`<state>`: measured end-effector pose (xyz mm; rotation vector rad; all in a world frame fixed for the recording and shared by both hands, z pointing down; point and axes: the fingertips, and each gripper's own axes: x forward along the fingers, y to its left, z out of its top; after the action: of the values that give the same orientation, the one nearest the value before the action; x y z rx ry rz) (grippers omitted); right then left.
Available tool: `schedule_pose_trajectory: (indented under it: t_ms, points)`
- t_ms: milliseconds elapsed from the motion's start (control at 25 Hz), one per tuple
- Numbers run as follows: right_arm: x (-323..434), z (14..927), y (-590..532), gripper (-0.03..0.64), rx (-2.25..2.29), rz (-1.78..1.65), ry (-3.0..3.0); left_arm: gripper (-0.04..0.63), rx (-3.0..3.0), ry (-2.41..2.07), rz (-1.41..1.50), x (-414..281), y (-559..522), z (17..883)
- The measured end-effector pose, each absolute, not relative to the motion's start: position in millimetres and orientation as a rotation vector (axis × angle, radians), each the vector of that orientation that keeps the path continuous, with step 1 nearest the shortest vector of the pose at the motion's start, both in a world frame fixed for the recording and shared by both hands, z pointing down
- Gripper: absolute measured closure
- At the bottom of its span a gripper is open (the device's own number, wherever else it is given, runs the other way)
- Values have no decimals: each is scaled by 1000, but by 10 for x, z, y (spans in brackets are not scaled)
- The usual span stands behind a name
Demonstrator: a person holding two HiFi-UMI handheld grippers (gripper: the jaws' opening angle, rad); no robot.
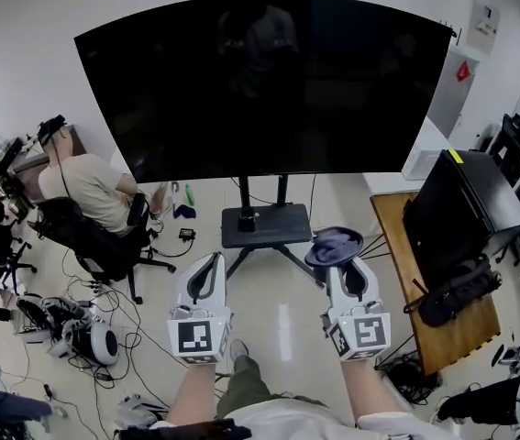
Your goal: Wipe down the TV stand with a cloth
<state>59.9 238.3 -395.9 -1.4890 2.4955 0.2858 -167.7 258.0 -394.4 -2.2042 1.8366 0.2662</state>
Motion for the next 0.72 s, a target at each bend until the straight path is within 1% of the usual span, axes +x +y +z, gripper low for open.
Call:
schedule_pose_trajectory:
  t_ms: [280,440,560,720]
  points:
    - [675,-4115,3043,543,-1461,313,2507,476,-2163,1821,271,-1548,3274,-4147]
    - [681,-4129,3232,543,-1461,315,2525,476,-2214,1852,200,-1532,3477,-4068]
    - [654,-4145,3316,543,-1436,319,2540,476,-2178,1833,269,-1560,3539,-4108]
    - [617,-4179,3400,543,-1429,334,2549,476,-2176,1839,269,-1604,3611,-4110]
